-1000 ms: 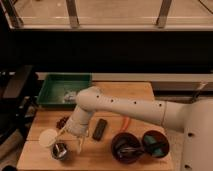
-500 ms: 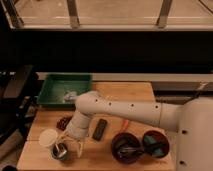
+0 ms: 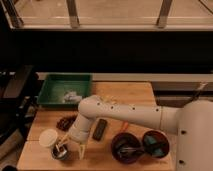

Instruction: Stack cups on top of each other

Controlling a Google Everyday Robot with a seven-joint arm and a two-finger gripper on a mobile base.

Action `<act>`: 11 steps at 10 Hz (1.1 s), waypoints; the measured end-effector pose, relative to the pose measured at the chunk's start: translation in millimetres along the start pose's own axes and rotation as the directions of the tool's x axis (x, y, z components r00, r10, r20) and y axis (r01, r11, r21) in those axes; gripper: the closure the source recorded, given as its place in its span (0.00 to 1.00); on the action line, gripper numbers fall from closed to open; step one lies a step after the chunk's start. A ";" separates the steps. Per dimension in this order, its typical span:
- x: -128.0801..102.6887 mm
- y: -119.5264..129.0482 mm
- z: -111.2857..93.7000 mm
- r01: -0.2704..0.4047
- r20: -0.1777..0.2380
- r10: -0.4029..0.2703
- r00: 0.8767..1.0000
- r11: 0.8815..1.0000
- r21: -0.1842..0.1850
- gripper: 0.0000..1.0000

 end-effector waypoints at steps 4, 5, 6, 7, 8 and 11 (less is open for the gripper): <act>8.8 6.4 16.5 -0.015 0.039 0.014 0.999 1.000 0.012 0.32; 10.0 6.3 20.8 -0.016 0.048 0.016 0.999 1.000 0.013 0.42; 10.1 7.3 23.4 -0.013 0.056 0.012 0.998 1.000 0.008 0.50; 10.4 6.3 25.7 -0.008 0.060 0.008 0.998 1.000 0.009 0.63; 10.2 5.0 26.8 -0.004 0.062 0.004 0.998 1.000 0.011 0.72; 8.3 -0.1 27.2 0.006 0.061 -0.007 0.998 1.000 0.026 0.99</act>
